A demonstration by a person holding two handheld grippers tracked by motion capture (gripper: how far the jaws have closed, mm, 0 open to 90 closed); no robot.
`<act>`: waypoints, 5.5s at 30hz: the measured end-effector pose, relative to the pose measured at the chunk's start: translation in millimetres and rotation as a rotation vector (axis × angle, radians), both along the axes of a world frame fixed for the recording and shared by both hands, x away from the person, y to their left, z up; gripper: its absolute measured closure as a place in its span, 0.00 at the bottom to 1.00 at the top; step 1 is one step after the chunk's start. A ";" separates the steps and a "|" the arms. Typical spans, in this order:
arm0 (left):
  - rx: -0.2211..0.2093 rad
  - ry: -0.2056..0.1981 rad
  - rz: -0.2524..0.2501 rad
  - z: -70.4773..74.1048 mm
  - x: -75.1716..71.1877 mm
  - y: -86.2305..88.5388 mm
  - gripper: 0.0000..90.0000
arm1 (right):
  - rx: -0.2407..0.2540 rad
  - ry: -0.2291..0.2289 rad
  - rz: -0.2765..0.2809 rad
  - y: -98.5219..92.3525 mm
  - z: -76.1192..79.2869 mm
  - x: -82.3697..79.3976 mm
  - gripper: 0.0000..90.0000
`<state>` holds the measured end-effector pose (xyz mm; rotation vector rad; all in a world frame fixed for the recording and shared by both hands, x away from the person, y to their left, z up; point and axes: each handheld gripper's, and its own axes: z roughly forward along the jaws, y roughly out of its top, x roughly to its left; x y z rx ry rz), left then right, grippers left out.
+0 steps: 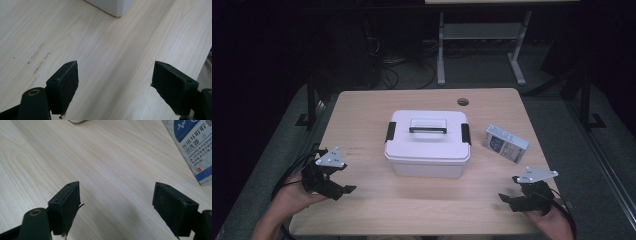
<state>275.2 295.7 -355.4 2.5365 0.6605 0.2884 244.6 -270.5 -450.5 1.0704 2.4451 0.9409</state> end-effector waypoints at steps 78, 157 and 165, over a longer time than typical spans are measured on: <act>0.126 0.024 -0.188 98.7 56.6 -89.4 0.25 | 0.014 0.022 0.030 -0.3 -0.4 1.1 0.24; 0.192 0.055 -0.373 107.5 126.2 -223.6 0.31 | 0.032 0.028 0.046 -4.6 0.7 -1.7 0.24; 0.222 0.056 -0.393 102.3 130.9 -233.3 0.39 | 0.037 0.029 0.039 -5.9 1.3 -2.7 0.24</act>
